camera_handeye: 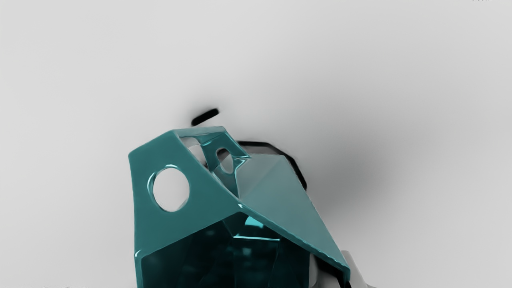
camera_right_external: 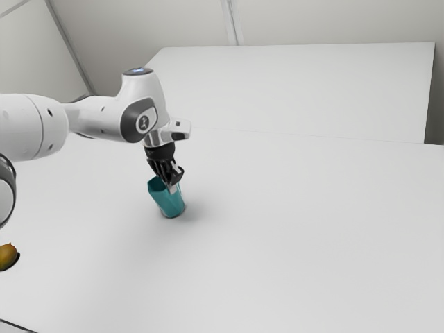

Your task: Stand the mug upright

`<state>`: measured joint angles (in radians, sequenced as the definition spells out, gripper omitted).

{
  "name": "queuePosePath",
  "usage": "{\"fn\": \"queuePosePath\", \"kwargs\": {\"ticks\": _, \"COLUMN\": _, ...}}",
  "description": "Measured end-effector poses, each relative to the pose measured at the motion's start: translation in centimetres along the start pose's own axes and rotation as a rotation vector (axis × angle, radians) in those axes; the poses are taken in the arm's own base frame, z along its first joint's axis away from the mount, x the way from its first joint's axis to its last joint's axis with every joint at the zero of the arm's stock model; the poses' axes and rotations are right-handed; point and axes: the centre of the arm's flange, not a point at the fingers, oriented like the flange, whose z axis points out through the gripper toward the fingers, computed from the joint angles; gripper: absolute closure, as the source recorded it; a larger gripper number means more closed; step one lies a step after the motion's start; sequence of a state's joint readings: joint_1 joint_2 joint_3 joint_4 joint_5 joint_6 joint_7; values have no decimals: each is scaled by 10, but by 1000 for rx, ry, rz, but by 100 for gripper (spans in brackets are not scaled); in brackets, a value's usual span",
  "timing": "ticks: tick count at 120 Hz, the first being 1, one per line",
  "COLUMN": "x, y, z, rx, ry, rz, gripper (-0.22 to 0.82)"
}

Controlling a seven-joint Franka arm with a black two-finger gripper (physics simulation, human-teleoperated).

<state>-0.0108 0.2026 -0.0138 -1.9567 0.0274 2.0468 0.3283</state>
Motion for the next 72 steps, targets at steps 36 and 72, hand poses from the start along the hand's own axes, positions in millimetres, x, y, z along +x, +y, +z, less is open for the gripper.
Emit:
{"fn": "queuePosePath", "kwargs": {"ticks": 36, "x": -4, "y": 1, "z": -27, "rx": -2, "ry": 44, "rz": -68, "gripper": 23}}
{"fn": "queuePosePath", "kwargs": {"ticks": 72, "x": -4, "y": -3, "z": -181, "rx": 33, "ry": 205, "rz": -107, "gripper": 6}}
